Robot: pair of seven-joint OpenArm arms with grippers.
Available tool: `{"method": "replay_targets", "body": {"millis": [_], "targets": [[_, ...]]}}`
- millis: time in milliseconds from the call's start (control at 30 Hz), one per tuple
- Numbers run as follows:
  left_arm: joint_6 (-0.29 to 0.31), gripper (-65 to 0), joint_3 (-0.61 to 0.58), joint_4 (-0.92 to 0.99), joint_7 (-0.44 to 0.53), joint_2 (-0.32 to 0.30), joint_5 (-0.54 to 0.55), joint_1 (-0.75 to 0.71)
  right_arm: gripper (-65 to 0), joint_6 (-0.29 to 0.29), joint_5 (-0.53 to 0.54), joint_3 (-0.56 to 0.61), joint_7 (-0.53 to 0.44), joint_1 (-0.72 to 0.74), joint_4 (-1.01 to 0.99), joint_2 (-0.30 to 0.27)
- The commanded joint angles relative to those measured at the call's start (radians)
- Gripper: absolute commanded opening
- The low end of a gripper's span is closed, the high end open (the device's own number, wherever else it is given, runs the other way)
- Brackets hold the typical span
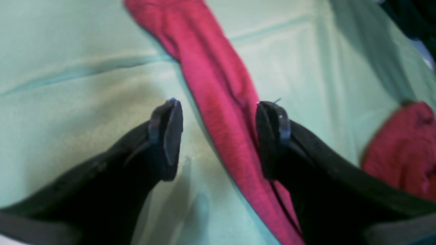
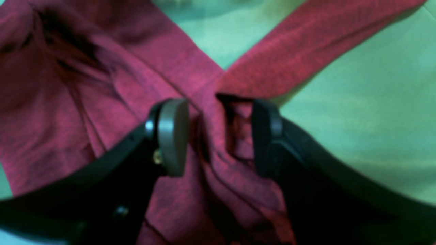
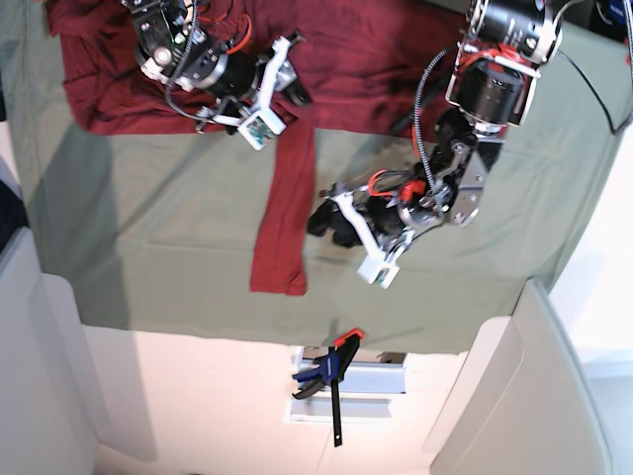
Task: Fold the T-shirt properly
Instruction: 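Move the left gripper over to the sleeve cuff and grasp it, then lift the sleeve with both grippers and fold it onto the shirt body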
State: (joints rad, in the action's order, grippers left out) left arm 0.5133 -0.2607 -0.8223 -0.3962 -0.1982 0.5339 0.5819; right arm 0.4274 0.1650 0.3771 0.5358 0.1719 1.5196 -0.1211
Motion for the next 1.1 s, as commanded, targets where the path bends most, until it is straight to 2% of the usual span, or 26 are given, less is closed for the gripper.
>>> {"method": "replay_targets", "body": {"millis": [0, 133, 333, 633, 667, 800, 1067], "targets": [[-0.013, -27.4, 0.005, -0.002, 0.027, 0.005, -0.002, 0.032, -34.8, 0.006, 0.011, -0.004, -0.023, 0.019, 0.025, 0.002], [-0.081, -27.4, 0.005, 0.042, 0.042, 0.038, -0.057, 0.032, -34.8, 0.006, 0.004, -0.010, -0.010, 0.019, 0.063, 0.002], [-0.083, -27.4, 0.005, 0.070, 0.044, 0.066, -0.056, 0.032, -34.8, 0.006, -0.008, -0.060, 0.056, 0.018, 0.142, 0.002], [-0.084, -27.4, 0.005, 0.078, 0.064, 0.132, -0.109, 0.032, -34.8, 0.005, -0.008, -0.122, 0.075, 0.018, 0.153, 0.002], [-0.087, -27.4, 0.005, 0.081, 0.067, 0.132, -0.118, 0.032, -34.8, 0.005, -0.007, -0.125, 0.080, 0.018, 0.153, 0.002], [-0.163, -27.5, 0.005, 0.096, 0.077, 0.135, -0.166, 0.032, -34.8, 0.004, -0.008, -0.127, 0.094, 0.018, 0.153, 0.002], [-0.163, -28.5, 0.005, 0.102, 0.078, 0.138, -0.196, 0.029, -34.8, 0.003, -0.007, -0.127, 0.091, 0.019, 0.156, 0.002]]}}
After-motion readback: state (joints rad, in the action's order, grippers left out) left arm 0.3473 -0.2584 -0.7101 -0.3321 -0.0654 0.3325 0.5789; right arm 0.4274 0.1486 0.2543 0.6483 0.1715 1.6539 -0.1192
